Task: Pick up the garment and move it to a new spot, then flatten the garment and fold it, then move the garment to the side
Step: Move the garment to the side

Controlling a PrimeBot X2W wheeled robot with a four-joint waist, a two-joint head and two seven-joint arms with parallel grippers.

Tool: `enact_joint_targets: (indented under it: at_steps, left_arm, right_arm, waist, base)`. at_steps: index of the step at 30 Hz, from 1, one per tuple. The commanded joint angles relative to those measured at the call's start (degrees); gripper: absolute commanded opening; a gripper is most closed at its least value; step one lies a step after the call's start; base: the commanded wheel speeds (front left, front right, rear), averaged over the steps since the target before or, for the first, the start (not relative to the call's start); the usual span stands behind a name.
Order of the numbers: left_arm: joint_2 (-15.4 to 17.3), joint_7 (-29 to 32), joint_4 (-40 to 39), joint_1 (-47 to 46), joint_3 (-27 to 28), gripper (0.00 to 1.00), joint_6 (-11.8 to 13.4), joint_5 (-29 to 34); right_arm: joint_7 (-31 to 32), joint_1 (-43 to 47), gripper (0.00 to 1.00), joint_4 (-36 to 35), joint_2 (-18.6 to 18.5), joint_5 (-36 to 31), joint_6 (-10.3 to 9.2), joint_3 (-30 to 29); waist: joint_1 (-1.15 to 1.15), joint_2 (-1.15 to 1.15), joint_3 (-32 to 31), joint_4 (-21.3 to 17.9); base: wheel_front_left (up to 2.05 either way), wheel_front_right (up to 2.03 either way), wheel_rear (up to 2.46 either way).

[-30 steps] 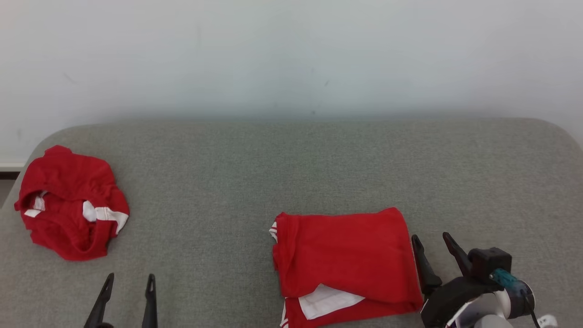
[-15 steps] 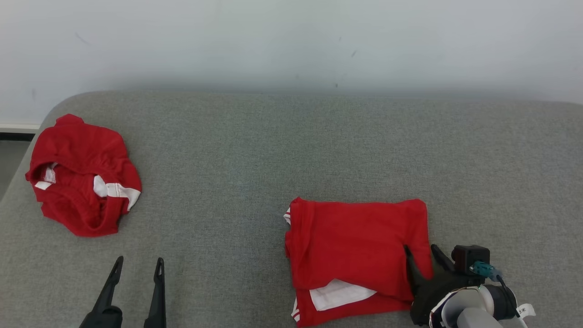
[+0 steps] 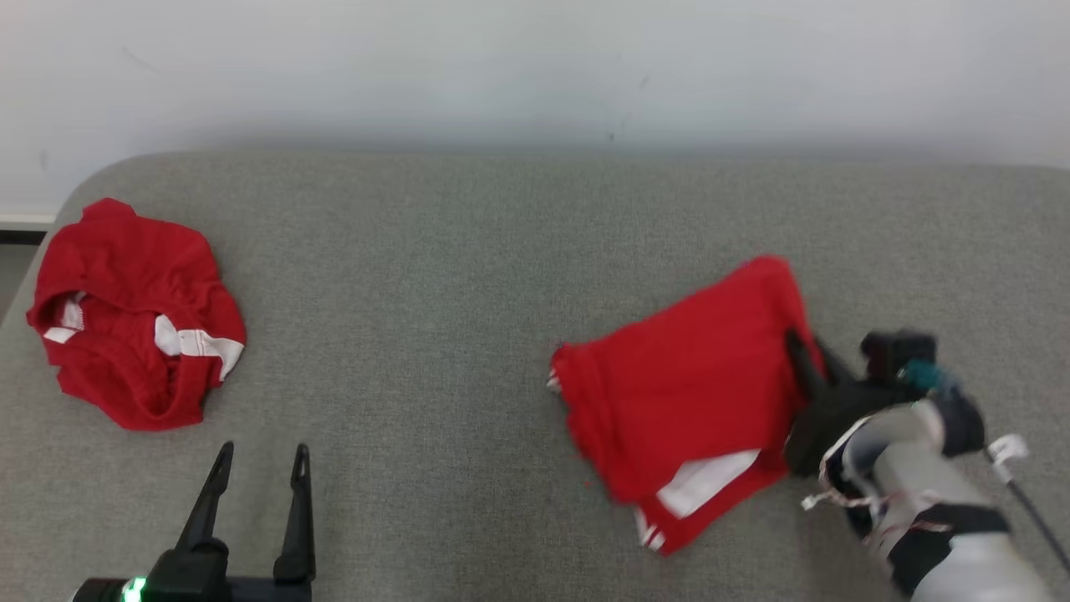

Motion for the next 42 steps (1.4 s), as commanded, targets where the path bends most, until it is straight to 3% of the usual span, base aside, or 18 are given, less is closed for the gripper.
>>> enact_joint_targets:
  at_steps: [1, 9, 19, 30, 42]
  left_arm:
    - [-0.5, -0.2, -0.5, -1.3, -0.2, 1.0, -0.4, 0.1]
    - [-1.7, -0.2, -4.6, -6.2, 0.7, 1.0, -1.3, 1.3]
    - [-0.6, -0.2, -11.7, -10.6, 2.5, 1.0, -2.3, 3.5]
    - [1.9, -0.2, -20.0, -14.1, 3.3, 1.0, -2.8, 6.5]
    - [4.3, 1.3, -26.8, -12.8, 4.4, 1.0, -2.0, 7.8]
  right_arm:
    - [0.1, -1.8, 0.0, -0.3, -1.8, 0.3, -0.11, 0.6]
    - [1.9, -11.9, 0.0, -2.5, -13.1, 1.2, -0.11, 4.2]
    - [3.9, -22.6, 0.0, -3.4, -23.5, 1.6, -0.11, 5.0]
    - [5.8, -31.9, 0.0, -2.5, -30.2, -0.7, -0.11, 5.8]
    - [6.7, -39.0, 0.0, 0.2, -32.7, -5.3, -0.11, 4.9]
  waist:
    - [0.0, -0.01, 2.0, -0.4]
    - [0.0, -0.01, 11.1, -3.1]
    - [0.0, -0.01, 22.1, -9.3]
    - [0.0, -0.01, 29.7, -12.0]
    - [0.0, -0.01, 32.7, -13.1]
  base:
    - [0.0, 0.0, 0.0]
    - [0.0, 0.0, 0.0]
    - [0.0, 0.0, 0.0]
    - [0.0, 0.0, 0.0]
    - [0.0, 0.0, 0.0]
